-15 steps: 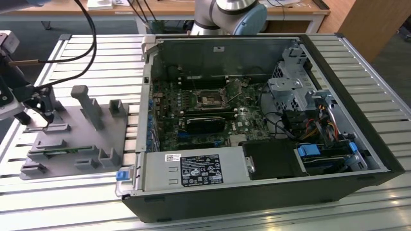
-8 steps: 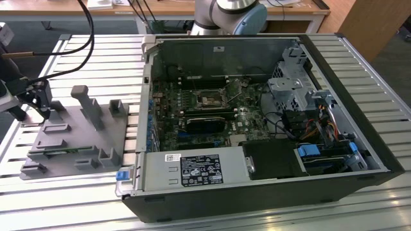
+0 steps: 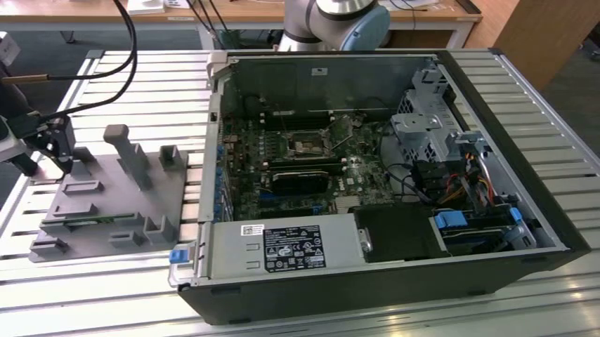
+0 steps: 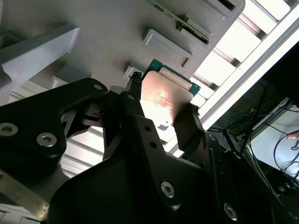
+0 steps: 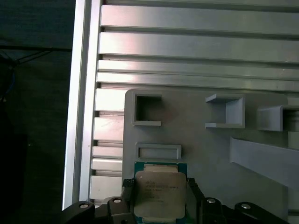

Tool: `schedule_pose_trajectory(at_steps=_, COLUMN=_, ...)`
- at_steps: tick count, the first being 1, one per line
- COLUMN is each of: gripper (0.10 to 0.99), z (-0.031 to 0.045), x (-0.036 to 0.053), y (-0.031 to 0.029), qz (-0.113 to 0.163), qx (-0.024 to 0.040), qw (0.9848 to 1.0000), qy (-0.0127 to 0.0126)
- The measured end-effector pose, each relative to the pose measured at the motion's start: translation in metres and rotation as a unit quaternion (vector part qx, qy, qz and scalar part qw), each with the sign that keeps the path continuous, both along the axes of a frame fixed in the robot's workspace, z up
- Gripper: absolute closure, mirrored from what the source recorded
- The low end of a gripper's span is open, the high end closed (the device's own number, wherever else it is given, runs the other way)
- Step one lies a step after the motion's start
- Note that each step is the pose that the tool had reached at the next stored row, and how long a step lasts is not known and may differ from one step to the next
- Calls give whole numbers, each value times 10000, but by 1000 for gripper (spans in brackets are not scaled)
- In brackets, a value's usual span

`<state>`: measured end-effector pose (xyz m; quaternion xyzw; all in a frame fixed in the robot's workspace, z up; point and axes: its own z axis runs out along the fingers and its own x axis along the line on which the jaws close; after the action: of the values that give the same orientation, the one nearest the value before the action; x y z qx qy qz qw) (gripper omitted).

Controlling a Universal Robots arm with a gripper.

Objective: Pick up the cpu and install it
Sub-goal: 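Pick up the cpu and move it towards the insertion slot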

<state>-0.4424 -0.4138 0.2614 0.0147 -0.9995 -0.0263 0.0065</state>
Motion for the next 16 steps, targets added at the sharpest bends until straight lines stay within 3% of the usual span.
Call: schedule_pose_trajectory(at_steps=16, gripper=557, z=163, x=0, y=1, qz=0, qx=1, qw=10000, qy=-1)
